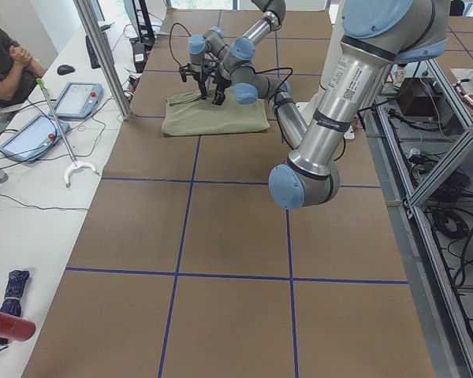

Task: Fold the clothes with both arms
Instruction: 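Press and adjust the far corner of the shirt with the right gripper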

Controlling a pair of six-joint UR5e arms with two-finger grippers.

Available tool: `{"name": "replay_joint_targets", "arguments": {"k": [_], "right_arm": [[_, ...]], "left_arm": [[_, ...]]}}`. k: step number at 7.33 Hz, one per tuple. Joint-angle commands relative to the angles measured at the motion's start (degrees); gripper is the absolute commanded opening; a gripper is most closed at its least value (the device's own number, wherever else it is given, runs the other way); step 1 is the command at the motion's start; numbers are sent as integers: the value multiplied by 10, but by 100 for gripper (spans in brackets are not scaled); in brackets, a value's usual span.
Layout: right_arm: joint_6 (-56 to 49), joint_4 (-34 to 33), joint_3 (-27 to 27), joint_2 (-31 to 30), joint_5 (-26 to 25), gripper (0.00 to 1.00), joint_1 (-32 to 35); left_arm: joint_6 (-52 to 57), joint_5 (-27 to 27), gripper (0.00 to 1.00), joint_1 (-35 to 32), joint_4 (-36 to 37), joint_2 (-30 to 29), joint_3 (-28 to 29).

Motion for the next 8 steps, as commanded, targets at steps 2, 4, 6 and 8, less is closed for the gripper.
{"name": "replay_joint_targets", "arguments": {"k": [2,4,6,8], "right_arm": [[-10,0,-13,1,-1,99,14],[-20,1,-22,0,-1,99,27],[-35,1,-39,0,-1,99,45],[-36,2,-41,1,0,99,54]], "left_arm": [[0,1,100,2,1,1,1],[0,1,100,2,0,0,3],[-1,1,100,3,0,-2,3],[0,1,100,3,0,0,5]]}}
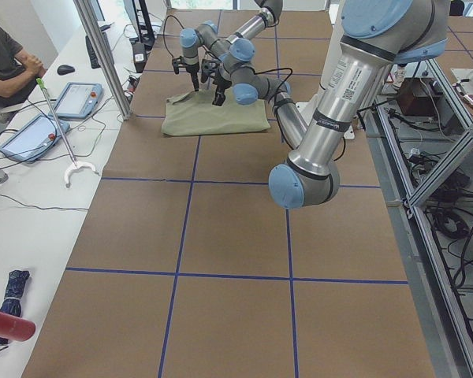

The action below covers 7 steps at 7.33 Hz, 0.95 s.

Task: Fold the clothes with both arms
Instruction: 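Press and adjust the far corner of the shirt with the right gripper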

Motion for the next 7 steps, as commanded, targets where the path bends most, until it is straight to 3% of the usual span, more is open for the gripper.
{"name": "replay_joint_targets", "arguments": {"k": [1,2,3,5,6,7], "right_arm": [[0,1,-1,14,3,99,12],[1,1,-4,37,4,99,13],[1,1,-47,83,4,99,12],[4,93,-145,129,-5,99,2],[5,111,-193,169,-28,99,-8],[9,117,-204,177,-39,98,-15]], "left_arm": [[2,0,100,0,0,1,1],[3,0,100,-1,0,1,0],[5,0,100,-2,0,2,0],[6,1,100,-3,0,2,1],[6,1,100,-7,0,2,-2],[6,2,100,-8,0,2,-3]]}}
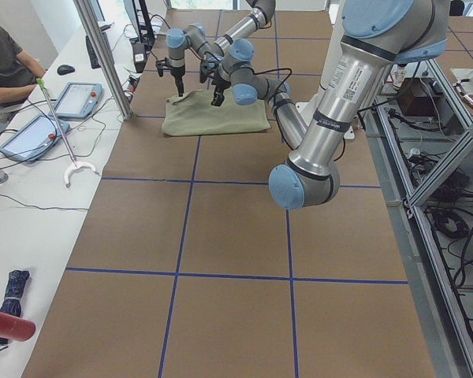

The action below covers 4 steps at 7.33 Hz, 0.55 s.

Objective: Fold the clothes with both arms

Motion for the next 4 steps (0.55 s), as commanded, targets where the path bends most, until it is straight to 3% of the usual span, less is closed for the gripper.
{"name": "replay_joint_targets", "arguments": {"k": [1,4], "right_arm": [[5,42,-42,22,-37,96,-19],[5,70,-66,20,-45,87,-19]], "left_arm": [[0,1,100,-2,0,0,-1],[-1,1,100,-2,0,0,0]]}}
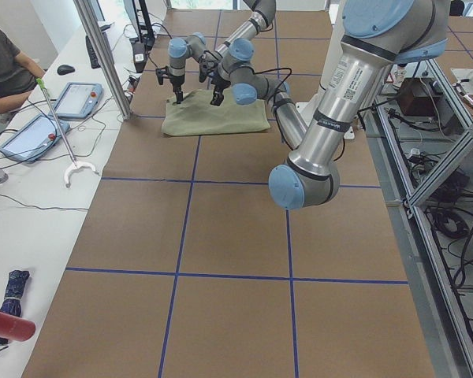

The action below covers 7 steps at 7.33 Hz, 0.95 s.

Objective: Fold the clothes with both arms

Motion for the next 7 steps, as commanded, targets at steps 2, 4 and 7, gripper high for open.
{"name": "replay_joint_targets", "arguments": {"k": [2,4,7], "right_arm": [[0,6,-7,-2,-12,86,0],[0,33,-30,-2,-22,84,-1],[0,34,-30,-2,-21,74,7]], "left_arm": [[0,0,100,2,0,0,4],[0,0,100,2,0,0,4],[0,0,100,1,0,0,4]]}}
